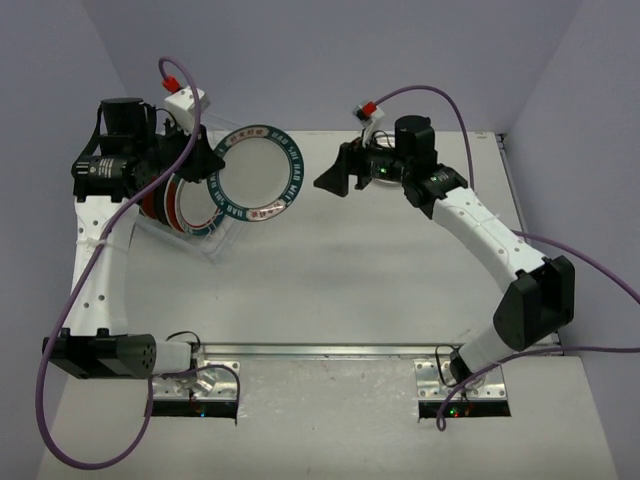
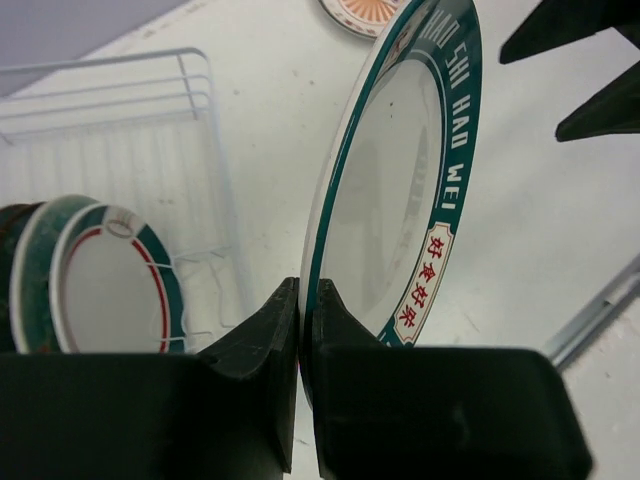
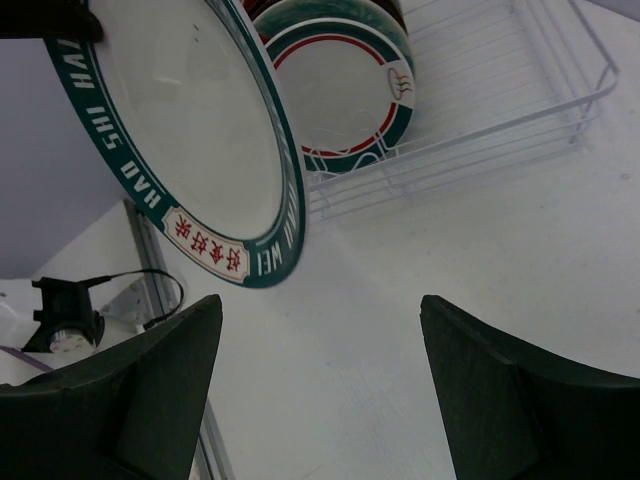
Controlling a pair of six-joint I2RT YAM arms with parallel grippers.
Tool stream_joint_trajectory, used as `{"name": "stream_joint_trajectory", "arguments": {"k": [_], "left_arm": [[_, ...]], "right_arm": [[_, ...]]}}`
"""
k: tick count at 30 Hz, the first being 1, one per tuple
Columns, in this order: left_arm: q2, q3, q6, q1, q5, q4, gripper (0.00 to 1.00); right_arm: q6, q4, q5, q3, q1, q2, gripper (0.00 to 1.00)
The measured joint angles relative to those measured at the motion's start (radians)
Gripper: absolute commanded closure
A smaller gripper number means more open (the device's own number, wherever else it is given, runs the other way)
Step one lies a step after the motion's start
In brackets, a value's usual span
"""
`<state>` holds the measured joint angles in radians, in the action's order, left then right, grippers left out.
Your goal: Unload the plates from the dish rack
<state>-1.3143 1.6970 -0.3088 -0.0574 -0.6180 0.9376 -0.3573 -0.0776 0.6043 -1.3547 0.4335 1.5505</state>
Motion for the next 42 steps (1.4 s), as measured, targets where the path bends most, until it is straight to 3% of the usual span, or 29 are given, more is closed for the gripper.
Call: {"name": "stream_joint_trajectory", "arguments": {"k": [3,7,11,13,15,17,19,22,26,31,37,42], "left_arm": [[-0.006,-0.036,-0.002,0.005,-0.063,0.027,1.00],[-0.006,-0.052,-0.010,0.012,-0.125,0.044,1.00],[-0.006,-0.058,-0.022,0.021,-0.158,0.045,1.00],[-0.006,-0.060,-0.031,0.025,-0.164,0.046,1.00],[-0.006,-0.064,-0.047,0.025,-0.156,0.045,0.85],[-0.007,-0.072,-0.046,0.024,-0.145,0.034,0.54],[-0.008,-0.083,-0.031,0.024,-0.131,0.011,0.28],[-0.008,-0.101,0.024,0.025,-0.094,-0.037,0.01],[-0.003,-0.127,0.115,0.026,0.079,-0.125,0.00],[0.014,-0.130,0.186,0.026,0.267,-0.229,0.00],[0.053,-0.136,0.240,0.026,0.365,-0.317,0.00],[0.051,-0.136,0.253,0.026,0.426,-0.352,0.00]], "right_arm": [[-0.006,0.000,0.015,-0.018,0.043,0.024,0.22],[-0.006,-0.007,0.042,-0.040,0.084,0.055,0.33],[-0.006,-0.019,0.057,-0.045,0.107,0.085,0.83],[-0.009,-0.030,0.075,-0.049,0.113,0.103,0.98],[-0.022,-0.043,0.097,-0.058,0.114,0.119,1.00],[-0.027,-0.054,0.109,-0.075,0.113,0.132,1.00],[-0.034,-0.060,0.113,-0.086,0.110,0.142,1.00],[-0.060,-0.069,0.096,-0.087,0.097,0.161,1.00],[-0.160,-0.063,0.102,-0.089,0.015,0.211,1.00],[-0.307,-0.039,0.059,-0.141,-0.225,0.353,1.00],[-0.474,-0.038,0.000,-0.327,-0.494,0.623,1.00],[-0.528,-0.053,-0.071,-0.426,-0.596,0.790,1.00]]}}
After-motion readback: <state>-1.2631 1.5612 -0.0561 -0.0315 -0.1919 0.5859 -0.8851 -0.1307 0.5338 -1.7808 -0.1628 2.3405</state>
